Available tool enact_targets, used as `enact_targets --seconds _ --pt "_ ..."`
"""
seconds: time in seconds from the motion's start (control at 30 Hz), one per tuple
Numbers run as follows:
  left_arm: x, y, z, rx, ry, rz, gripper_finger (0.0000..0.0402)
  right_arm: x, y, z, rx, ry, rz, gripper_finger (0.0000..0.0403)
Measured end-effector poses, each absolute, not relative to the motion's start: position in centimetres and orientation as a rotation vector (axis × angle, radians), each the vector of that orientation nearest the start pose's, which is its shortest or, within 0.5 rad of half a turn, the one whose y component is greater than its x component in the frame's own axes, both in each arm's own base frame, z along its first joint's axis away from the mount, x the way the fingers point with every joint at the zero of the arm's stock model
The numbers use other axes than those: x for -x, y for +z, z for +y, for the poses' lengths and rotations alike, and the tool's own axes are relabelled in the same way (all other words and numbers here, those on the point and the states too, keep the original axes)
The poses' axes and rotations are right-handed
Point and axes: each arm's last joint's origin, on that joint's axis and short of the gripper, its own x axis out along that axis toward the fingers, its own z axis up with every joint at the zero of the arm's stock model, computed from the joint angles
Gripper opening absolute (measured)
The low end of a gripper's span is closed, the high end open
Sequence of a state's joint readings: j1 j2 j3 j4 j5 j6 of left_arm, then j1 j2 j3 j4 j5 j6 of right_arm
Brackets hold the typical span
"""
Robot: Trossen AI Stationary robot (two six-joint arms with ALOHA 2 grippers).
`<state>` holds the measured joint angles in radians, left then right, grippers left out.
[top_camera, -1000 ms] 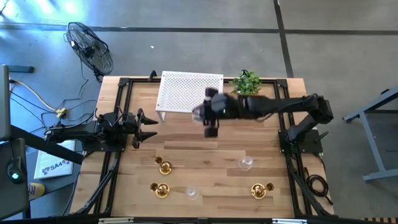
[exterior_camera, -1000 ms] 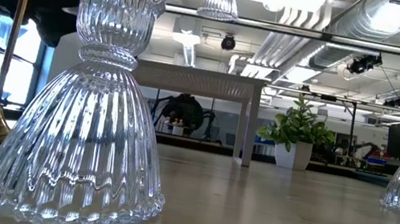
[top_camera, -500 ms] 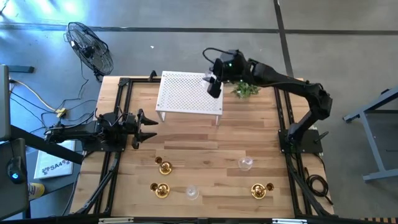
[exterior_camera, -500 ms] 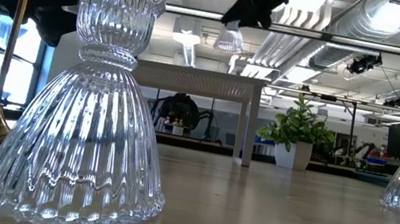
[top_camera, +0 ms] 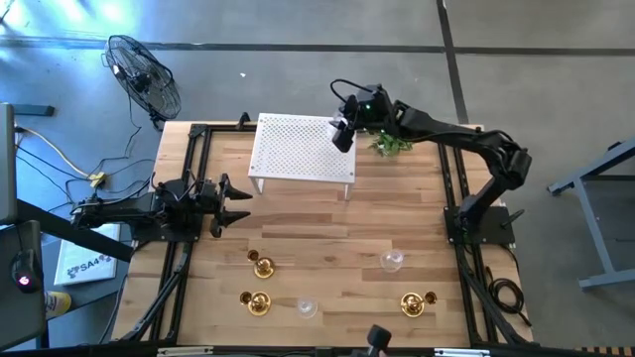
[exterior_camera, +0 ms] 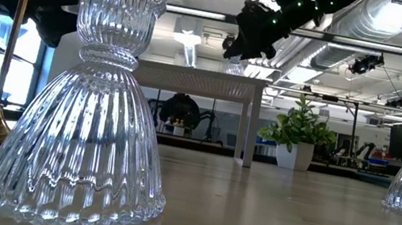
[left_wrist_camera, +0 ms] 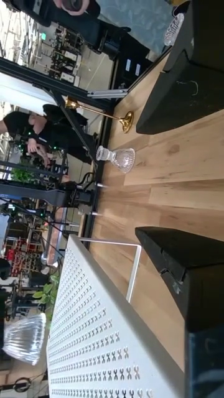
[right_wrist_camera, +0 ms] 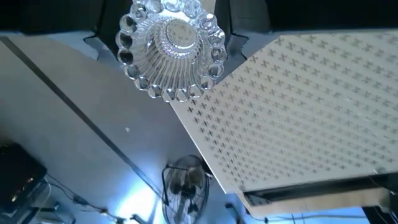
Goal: Pick & Place candle stick holders
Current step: Put the top transparent candle holder on the shelf
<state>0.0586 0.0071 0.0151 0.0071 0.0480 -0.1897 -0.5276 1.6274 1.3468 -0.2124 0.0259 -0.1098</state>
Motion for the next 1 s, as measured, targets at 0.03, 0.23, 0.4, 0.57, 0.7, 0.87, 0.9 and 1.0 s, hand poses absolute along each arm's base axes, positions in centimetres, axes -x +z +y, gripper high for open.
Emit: enact_targets --seconds 0.03,0.23,0.4,0.57,0.7,0.87,0.9,1.0 --pt "-9.7 16.9 0.4 0.189 0.009 -0.016 0.025 -32.1 31.0 -18.9 -0.023 -0.506 0.509 0.014" --pt "-9.7 16.9 0.4 0.191 0.006 -0.016 0.025 -32.0 30.9 -19.2 -0.028 -0.514 0.509 0.014" --pt "-9.7 16.9 0.4 0.192 0.005 -0.016 0.025 -31.2 30.9 -20.5 -0.072 -0.534 0.499 0.014" --pt "-9.7 16.9 0.4 0.192 0.005 -0.016 0.025 -30.6 30.8 -21.4 -0.134 -0.501 0.48 0.014" --pt "-9.7 16.9 0.4 0.192 0.005 -0.016 0.025 -30.9 30.5 -21.3 -0.13 -0.473 0.489 0.014" --pt "-9.7 16.9 0.4 0.192 0.004 -0.016 0.025 -31.1 30.4 -21.1 -0.111 -0.474 0.497 0.014" --pt "-9.7 16.9 0.4 0.192 0.004 -0.016 0.025 -31.1 30.3 -21.2 -0.111 -0.476 0.5 0.014" --pt "-9.7 16.9 0.4 0.192 0.003 -0.016 0.025 -31.4 29.7 -21.4 -0.116 -0.479 0.518 0.014"
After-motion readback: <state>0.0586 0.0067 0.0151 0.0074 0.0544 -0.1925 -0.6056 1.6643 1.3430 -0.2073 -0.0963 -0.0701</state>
